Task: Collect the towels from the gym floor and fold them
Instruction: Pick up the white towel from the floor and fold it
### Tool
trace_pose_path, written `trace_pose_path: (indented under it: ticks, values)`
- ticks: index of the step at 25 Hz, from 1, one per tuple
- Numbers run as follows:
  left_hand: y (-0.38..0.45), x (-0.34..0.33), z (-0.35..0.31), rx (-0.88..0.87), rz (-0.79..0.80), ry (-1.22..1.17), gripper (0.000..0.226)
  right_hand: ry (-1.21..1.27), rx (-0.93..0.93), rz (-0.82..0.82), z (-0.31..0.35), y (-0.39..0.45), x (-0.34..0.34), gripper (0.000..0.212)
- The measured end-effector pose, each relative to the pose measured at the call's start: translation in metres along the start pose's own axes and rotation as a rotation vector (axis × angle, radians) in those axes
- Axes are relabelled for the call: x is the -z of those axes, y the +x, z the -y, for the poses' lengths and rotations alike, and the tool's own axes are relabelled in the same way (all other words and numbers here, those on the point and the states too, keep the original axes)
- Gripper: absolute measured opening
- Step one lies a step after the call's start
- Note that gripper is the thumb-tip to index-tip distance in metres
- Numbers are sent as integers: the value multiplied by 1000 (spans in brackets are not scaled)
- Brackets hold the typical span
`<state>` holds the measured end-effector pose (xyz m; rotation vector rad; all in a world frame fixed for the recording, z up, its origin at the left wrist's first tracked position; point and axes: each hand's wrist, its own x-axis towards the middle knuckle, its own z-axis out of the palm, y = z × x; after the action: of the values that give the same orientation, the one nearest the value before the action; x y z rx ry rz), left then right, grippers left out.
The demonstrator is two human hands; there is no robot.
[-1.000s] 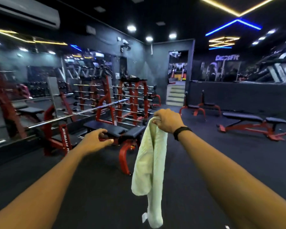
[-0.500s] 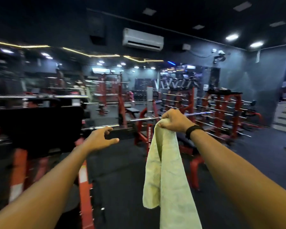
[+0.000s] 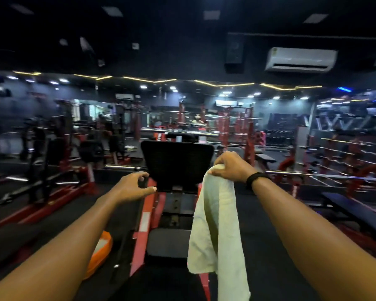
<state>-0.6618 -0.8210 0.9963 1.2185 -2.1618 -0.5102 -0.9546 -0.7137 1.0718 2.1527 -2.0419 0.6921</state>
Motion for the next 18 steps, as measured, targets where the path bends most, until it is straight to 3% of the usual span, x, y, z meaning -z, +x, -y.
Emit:
trace_pose_path:
  ticks: [3, 7, 13, 18]
  values:
    - [-35, 72, 67, 67, -16, 80, 65, 70, 35, 3, 84, 35, -41, 28]
    - [-82, 162, 158, 159, -62, 126, 69, 131, 112, 1, 196, 71, -103, 15]
    - [-136, 258, 252, 277, -134, 186, 63, 108, 136, -58, 318, 134, -174, 22]
    - [-152, 319, 327, 365, -192, 230, 68, 149, 193, -63, 403, 198, -223, 14]
